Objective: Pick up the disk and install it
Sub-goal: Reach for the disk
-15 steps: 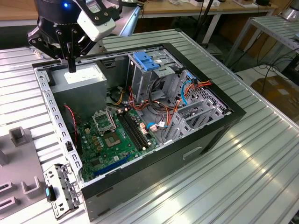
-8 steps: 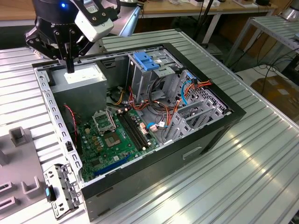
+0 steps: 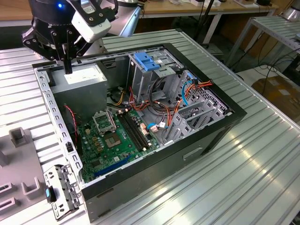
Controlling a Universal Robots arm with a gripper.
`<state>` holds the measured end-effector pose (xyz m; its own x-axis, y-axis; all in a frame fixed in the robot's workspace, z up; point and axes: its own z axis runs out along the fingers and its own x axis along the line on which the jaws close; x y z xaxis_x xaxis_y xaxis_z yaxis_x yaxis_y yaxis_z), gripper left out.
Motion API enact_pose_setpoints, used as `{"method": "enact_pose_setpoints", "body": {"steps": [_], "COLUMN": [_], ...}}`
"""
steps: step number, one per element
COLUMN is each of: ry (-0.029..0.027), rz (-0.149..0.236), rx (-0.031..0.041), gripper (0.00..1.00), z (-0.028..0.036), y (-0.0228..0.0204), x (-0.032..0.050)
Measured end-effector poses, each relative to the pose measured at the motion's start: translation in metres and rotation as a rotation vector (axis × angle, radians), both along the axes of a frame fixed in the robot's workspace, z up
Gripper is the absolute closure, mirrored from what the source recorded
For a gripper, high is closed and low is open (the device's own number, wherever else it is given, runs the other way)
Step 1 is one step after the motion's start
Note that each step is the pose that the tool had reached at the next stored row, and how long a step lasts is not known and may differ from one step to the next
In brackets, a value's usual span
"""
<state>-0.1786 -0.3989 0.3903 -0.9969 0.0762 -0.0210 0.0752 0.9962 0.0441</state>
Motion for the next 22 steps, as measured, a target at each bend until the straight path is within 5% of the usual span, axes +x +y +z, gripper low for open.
{"method": "enact_pose_setpoints", "body": {"steps": [22], "ry": [0.0013], "rz": [0.000], "rx": [0.0000], "gripper": [0.89], "z": [-0.0008], "y": [0.0000], "x": [-0.0091]}}
